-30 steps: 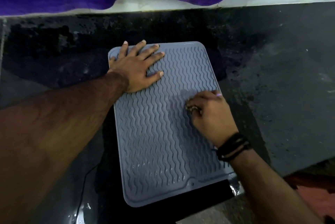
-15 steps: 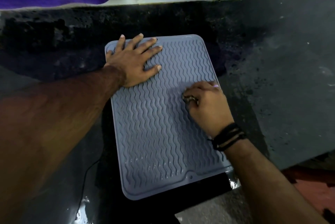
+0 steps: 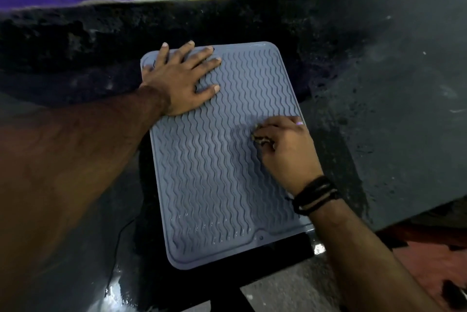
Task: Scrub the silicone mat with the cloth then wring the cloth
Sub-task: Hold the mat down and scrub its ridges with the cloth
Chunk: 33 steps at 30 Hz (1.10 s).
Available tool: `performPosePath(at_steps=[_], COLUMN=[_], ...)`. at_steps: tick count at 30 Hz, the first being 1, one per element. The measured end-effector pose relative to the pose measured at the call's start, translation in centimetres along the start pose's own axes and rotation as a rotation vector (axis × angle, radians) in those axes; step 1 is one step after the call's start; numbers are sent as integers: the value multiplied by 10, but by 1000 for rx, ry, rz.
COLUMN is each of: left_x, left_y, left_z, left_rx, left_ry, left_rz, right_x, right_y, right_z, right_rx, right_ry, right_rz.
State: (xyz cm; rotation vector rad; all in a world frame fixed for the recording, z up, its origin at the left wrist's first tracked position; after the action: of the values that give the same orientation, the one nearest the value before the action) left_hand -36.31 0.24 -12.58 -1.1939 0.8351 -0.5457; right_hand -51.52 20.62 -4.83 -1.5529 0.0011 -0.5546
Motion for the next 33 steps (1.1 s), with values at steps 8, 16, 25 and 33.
performPosePath(at_steps=[8, 16, 25, 33], left_x=[0, 1, 0, 1], left_y=[-1, 0, -1, 0], left_z=[0, 0, 1, 0], left_rx=[27, 28, 39, 33], left_ry=[-20, -31, -31, -25], left_rz=[4, 24, 24, 16], right_x=[-9, 1, -16, -5], right_y=[-10, 4, -8, 2], right_z=[30, 4, 53, 26], right_rx=[-62, 17, -49, 2], right_ry=[58, 37, 62, 42], right_rz=[-68, 34, -31, 2])
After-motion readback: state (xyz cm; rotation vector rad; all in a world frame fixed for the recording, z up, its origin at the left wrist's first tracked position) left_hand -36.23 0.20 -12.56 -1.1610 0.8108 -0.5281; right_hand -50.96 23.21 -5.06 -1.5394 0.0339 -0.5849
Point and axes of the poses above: each hand's wrist, its own z-axis away from the middle knuckle, its own y-axis out of the palm, x = y × z, the point moved 7 cm from there along -z, towards the middle knuckle, and after that the axes turned 9 degrees about y, right-handed, at the moved point
